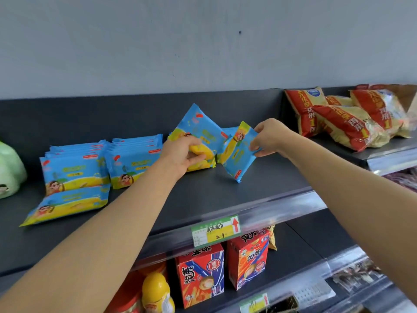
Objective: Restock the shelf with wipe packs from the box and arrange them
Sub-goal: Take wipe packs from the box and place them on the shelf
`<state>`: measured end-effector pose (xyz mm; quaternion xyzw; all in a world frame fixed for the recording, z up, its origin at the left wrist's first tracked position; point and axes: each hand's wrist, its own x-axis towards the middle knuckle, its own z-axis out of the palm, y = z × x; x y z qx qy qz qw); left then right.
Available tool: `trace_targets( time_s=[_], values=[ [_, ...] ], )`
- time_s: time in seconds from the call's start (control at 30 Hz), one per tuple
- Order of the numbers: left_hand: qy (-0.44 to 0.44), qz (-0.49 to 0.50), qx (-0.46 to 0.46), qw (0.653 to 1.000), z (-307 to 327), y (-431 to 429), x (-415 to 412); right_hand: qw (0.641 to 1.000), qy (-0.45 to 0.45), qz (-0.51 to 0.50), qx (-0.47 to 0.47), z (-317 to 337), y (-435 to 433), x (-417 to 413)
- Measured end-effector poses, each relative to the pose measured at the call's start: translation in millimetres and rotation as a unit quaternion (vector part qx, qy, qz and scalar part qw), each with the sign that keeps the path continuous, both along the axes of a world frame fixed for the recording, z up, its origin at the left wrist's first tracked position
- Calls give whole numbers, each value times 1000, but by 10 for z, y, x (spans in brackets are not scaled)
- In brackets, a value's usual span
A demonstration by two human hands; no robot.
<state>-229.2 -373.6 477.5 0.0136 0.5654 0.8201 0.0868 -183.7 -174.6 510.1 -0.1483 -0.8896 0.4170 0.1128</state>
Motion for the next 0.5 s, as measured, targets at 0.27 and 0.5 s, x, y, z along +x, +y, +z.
trace_targets(
  time_s=[0.27,0.5],
  values=[
    [-13,19,-12,1000,27,1,-29,990,92,12,103,82,127,-265],
    [-13,78,-59,995,-146,-2,-37,936,72,144,314,5,128,-472]
  ],
)
